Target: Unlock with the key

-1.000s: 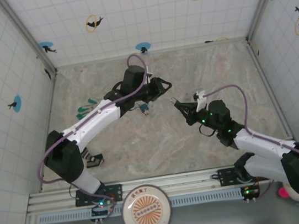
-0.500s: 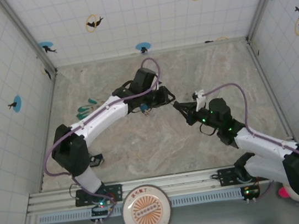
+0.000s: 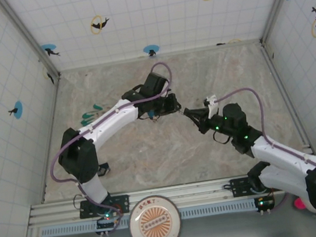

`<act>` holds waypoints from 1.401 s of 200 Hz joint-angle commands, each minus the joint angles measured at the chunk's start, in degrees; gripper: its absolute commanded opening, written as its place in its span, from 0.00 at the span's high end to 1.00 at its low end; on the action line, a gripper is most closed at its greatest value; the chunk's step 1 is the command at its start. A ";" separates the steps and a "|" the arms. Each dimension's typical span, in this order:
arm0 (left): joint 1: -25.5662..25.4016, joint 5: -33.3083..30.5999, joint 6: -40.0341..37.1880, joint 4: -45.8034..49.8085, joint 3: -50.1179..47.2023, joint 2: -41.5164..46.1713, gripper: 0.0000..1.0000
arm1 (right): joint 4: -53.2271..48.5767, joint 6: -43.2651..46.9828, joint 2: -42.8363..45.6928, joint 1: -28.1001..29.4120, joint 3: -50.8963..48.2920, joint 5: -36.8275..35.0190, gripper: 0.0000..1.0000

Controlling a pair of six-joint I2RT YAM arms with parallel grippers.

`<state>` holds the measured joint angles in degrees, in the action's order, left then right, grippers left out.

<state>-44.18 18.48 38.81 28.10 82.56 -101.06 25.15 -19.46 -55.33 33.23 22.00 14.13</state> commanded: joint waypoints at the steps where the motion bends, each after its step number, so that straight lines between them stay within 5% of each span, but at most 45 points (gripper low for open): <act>1: 0.84 -1.37 -0.46 3.55 -0.41 -0.66 0.82 | 2.71 0.11 1.29 -1.19 0.89 -2.62 1.00; 115: 2.70 -9.37 7.57 -9.58 -14.53 12.37 0.66 | 19.41 -14.17 -14.96 -4.40 -2.14 -9.25 1.00; 234: 2.79 -10.85 10.03 -15.46 -20.42 17.85 0.60 | 44.18 -30.20 -45.21 -7.15 5.29 -2.09 1.00; 280: 2.79 -10.77 10.15 -16.85 -21.22 18.26 0.60 | 44.96 -32.40 -49.68 -8.48 6.21 -1.02 1.00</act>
<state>-41.82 8.05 48.27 12.91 61.95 -83.99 65.54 -50.13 -104.14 25.45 26.44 12.19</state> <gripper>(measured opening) 0.400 0.159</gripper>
